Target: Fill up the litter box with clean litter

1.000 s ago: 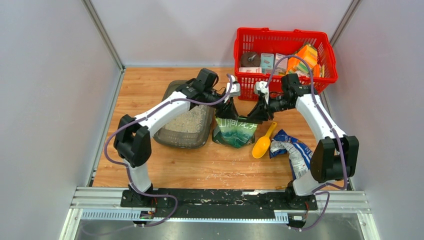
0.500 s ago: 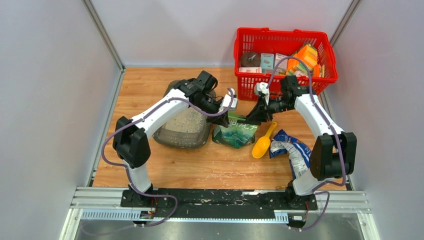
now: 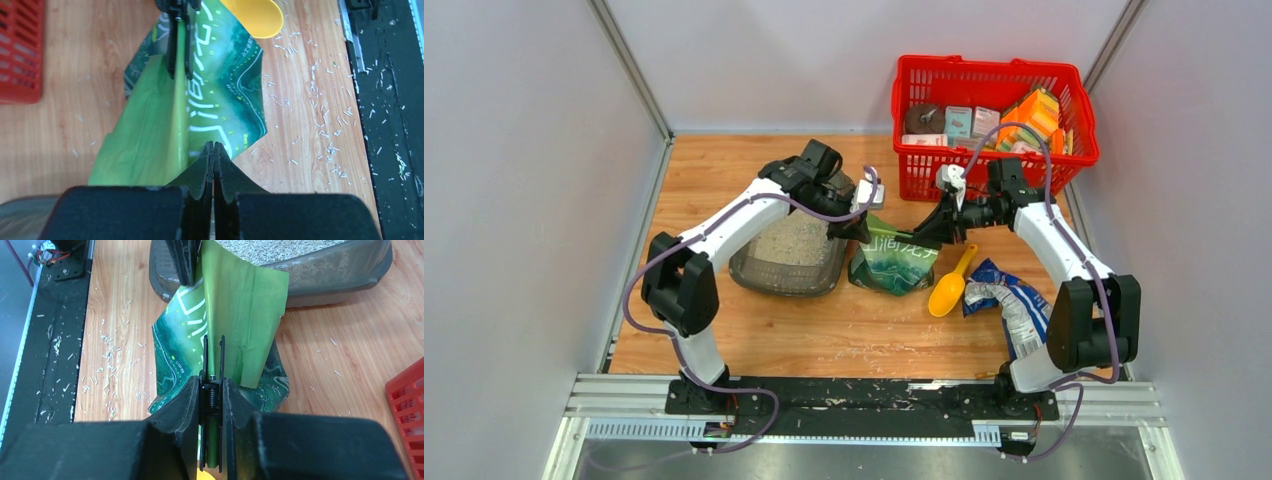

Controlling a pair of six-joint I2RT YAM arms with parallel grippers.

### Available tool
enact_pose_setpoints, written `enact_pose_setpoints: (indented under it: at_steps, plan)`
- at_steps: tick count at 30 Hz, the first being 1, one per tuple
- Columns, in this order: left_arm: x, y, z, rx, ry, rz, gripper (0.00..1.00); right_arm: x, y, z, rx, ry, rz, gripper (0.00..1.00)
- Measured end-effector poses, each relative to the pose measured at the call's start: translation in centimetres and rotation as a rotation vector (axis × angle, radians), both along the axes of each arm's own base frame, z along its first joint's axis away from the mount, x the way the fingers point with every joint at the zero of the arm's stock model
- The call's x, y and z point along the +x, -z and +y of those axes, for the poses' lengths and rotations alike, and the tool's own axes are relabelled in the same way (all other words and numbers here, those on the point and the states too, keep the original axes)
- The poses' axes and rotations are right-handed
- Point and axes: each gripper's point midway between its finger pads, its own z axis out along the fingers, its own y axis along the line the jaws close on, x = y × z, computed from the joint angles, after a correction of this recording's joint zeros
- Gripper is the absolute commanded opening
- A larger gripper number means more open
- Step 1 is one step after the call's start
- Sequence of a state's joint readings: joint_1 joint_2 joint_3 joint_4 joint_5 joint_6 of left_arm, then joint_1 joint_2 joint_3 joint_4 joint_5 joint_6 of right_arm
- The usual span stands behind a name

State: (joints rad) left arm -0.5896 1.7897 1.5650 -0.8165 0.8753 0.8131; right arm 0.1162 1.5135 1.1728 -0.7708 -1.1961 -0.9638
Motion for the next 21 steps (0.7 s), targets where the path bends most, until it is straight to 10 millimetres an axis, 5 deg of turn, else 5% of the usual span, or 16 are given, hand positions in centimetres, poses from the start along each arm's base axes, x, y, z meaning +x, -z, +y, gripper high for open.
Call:
enact_pose_setpoints:
  at_steps: [8,21]
  plan:
    - [1.5,-2.7,1.1,-0.056,-0.064,-0.042,0.0,0.5,-0.3,0.6,0.035,0.015,0.049,0.0]
    - [1.3,-2.4,1.2,-0.05,-0.065,-0.032,0.01,0.3,0.1,0.8,0.045,0.011,0.072,0.0]
